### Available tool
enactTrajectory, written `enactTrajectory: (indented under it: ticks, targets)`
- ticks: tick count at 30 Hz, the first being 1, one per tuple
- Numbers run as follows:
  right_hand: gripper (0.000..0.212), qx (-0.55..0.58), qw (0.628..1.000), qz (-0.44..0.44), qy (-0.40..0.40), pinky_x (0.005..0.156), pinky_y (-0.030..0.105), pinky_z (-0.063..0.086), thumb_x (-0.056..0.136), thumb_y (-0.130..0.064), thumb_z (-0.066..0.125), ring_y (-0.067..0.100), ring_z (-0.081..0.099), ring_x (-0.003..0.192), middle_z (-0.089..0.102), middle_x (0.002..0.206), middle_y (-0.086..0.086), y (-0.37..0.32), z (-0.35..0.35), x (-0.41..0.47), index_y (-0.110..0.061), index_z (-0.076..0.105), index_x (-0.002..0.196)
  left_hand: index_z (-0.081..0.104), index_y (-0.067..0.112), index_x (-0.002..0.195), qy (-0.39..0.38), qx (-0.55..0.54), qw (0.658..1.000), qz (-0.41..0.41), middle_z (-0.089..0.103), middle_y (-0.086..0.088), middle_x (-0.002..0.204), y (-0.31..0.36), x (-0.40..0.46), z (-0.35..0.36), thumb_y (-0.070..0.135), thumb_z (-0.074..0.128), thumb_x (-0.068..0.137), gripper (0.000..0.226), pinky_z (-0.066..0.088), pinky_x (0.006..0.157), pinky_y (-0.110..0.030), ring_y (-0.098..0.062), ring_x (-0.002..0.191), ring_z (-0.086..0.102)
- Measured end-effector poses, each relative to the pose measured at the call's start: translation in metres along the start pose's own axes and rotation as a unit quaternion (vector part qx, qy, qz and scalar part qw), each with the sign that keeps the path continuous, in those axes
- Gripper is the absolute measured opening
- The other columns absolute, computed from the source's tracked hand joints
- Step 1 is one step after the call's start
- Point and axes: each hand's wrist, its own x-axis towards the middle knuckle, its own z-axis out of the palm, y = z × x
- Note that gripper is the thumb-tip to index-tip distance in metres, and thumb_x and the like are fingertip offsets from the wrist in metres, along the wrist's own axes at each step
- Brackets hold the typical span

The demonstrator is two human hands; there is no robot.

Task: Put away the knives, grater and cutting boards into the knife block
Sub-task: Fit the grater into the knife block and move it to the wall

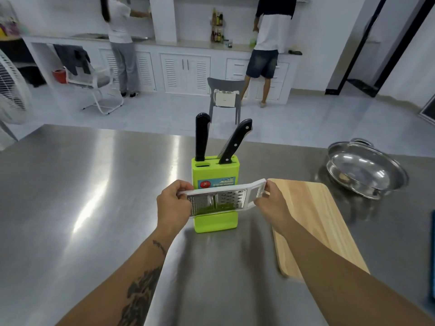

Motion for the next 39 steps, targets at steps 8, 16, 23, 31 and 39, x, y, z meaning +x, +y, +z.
enactTrajectory:
  ticks: [8,16,23,31,39]
  targets:
    - [0.039,-0.073,0.996,0.018,-0.042,0.07,0.028,0.047,0.077,0.004,0.049,0.018,0.064,0.095,0.067,0.097,-0.007,0.008,-0.002,0.001,-0.023,0.061,0.102,0.064,0.022,0.074,-0.007,-0.004,0.998,-0.055,0.07,-0.007,0.088,-0.016,0.007,0.006,-0.007,0.043,0.081,0.037,0.047,0.057,-0.026,-0.022,0.072,0.061]
    - [0.029,-0.094,0.994,0.025,-0.051,0.07,0.032,0.045,0.078,-0.002,0.05,0.021,0.061,0.092,0.064,0.097,-0.002,-0.001,-0.007,-0.005,-0.023,0.057,0.096,0.064,0.022,0.077,-0.053,-0.031,0.996,-0.059,0.07,-0.006,0.086,-0.023,0.008,-0.005,-0.001,0.052,0.086,0.027,0.054,0.063,-0.034,-0.023,0.078,0.064]
    - [0.046,-0.138,0.99,0.014,-0.025,0.081,0.031,0.039,0.089,-0.001,0.051,0.023,0.049,0.098,0.052,0.12,0.01,-0.018,-0.014,-0.015,-0.006,0.044,0.135,0.064,0.023,0.083,-0.056,-0.076,0.994,-0.059,0.067,0.004,0.088,-0.017,0.005,-0.021,-0.005,0.056,0.086,0.029,0.048,0.072,-0.022,-0.011,0.083,0.061]
    - [0.068,-0.238,0.966,-0.107,0.001,0.108,0.036,0.034,0.083,-0.011,0.057,0.027,0.038,0.136,0.042,0.144,0.006,-0.039,-0.008,-0.019,-0.016,0.036,0.148,0.065,0.025,0.096,-0.038,-0.107,0.993,-0.025,0.068,0.006,0.103,0.007,0.013,-0.028,0.002,0.059,0.089,0.025,0.049,0.08,-0.026,-0.013,0.096,0.064]
    - [0.072,-0.137,0.976,-0.126,-0.116,0.106,0.044,0.045,0.088,-0.025,0.069,0.018,0.05,0.128,0.05,0.142,-0.006,-0.07,0.016,0.012,-0.029,0.03,0.149,0.044,0.034,0.139,-0.134,-0.102,0.986,-0.013,0.056,0.006,0.124,0.04,0.027,-0.007,0.007,0.061,0.091,0.057,0.053,0.061,-0.017,-0.011,0.101,0.064]
